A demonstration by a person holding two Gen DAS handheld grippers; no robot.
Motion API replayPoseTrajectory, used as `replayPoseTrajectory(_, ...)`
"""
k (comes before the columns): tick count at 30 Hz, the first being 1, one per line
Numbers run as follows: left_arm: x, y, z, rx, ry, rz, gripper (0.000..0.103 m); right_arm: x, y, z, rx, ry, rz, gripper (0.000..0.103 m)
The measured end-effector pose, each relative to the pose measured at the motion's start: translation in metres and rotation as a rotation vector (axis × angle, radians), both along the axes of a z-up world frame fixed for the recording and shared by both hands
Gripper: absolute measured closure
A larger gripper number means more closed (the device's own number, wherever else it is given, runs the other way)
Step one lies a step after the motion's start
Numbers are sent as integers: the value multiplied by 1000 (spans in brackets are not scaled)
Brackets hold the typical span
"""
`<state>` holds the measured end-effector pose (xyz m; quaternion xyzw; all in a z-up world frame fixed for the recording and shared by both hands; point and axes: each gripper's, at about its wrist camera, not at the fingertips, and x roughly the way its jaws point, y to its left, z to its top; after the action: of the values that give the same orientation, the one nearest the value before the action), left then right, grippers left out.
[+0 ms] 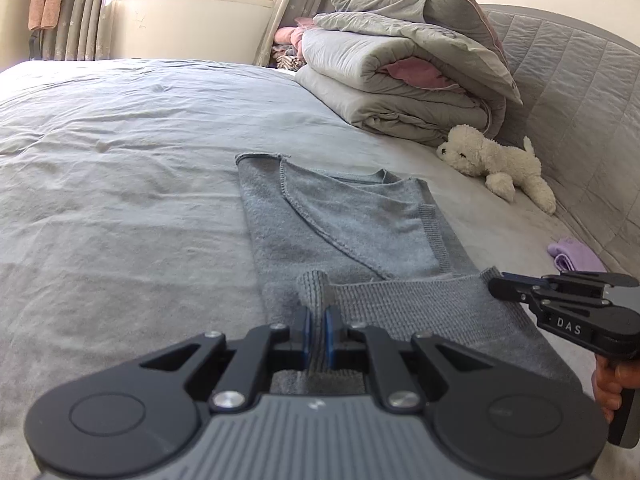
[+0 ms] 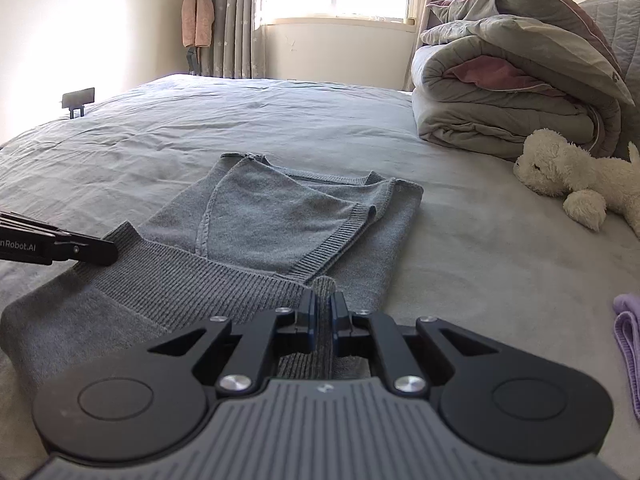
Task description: Fold clothes
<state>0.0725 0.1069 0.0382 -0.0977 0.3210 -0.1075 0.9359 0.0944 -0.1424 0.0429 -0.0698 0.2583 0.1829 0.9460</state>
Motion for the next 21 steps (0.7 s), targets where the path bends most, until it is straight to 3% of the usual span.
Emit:
replayPoseTrajectory(3, -5, 3, 12, -44, -65, 21, 95, -5, -1, 15, 32, -83, -14, 95)
replayPoseTrajectory(5, -1, -1, 8, -14, -57, 39, 95, 0, 1, 20, 20, -108, -40, 97)
replayPoseTrajectory(9, 6, -7, -5, 29, -21, 71, 95, 23, 5, -6, -13, 27, -74, 96)
replayPoseTrajectory(11, 6, -6, -6, 27, -26, 75, 95, 24, 0, -8, 42, 105, -63, 95)
replayPoseTrajectory(15, 5, 4, -3, -33, -12, 82, 94, 22, -25, 7, 236, 207, -37, 70)
replayPoseTrajectory(16, 6, 6, -3, -41, -4, 85, 94, 22, -31, 9, 276, 227, -36, 47)
replayPoseTrajectory(17, 7, 7, -4, -47, 5, 81, 94, 23, -37, 9, 318, 251, -28, 38)
replayPoseTrajectory(19, 7, 7, -6, -48, 13, 67, 94, 23, -43, 7, 370, 299, -6, 38)
replayPoseTrajectory(21, 7, 6, -6, -41, 10, 54, 94, 22, -35, 2, 326, 314, 15, 39)
